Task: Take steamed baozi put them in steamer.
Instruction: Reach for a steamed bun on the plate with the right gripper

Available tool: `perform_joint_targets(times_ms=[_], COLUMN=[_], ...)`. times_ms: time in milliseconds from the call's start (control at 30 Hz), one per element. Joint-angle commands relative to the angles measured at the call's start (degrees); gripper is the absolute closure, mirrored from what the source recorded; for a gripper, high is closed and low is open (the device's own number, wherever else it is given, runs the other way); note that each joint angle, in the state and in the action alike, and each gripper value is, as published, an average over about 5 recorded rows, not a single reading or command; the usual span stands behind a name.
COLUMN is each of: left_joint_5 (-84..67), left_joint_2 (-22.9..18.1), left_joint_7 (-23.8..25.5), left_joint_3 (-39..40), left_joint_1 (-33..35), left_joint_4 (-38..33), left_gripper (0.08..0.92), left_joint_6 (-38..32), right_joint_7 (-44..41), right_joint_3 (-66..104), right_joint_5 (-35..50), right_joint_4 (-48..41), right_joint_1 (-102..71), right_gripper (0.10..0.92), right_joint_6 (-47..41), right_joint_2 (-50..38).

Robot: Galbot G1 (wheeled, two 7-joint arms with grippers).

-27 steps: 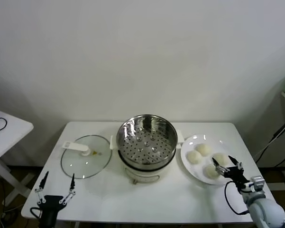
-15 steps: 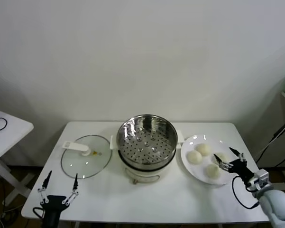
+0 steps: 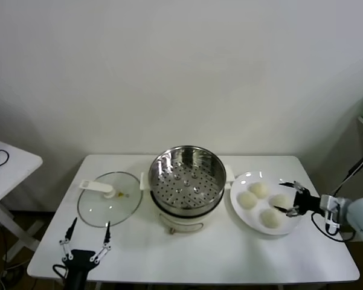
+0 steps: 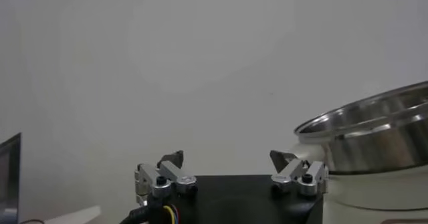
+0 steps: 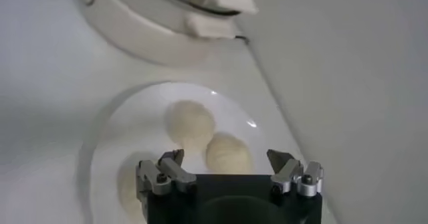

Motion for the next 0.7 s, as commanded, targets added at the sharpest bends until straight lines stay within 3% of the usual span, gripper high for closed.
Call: perform_joint_targets(times_ms=[33,333,700], left_joint_5=[1.36,1.35,1.34], left_joint_2=[-0.29,-0.02,-0.11], left_joint_7=[-0.06,0.05,0.13], left_joint_3=[1.37,1.07,0.75], left_joint_1=[0.25,-0.18,-1.18], left_joint_4=[-0.49,-1.12,-1.42], left_gripper=[0.177,0.177,0.177], left_joint_6=[-0.1,0.56,1.85], right_joint_7=[-10.04,-16.7,-17.88], right_joint_3=[-24.42,-36.41,-36.45], right_joint_5=[-9.03,-14.66,-20.36], right_joint_4=[-8.05,-19.15,-32.73], right_joint_1=[25.55,40.07,42.47], right_gripper=[0.203,0.203,0.203], right_joint_6=[-1.3,-1.02,1.37], right_joint_2=[0.4,6.93,16.52])
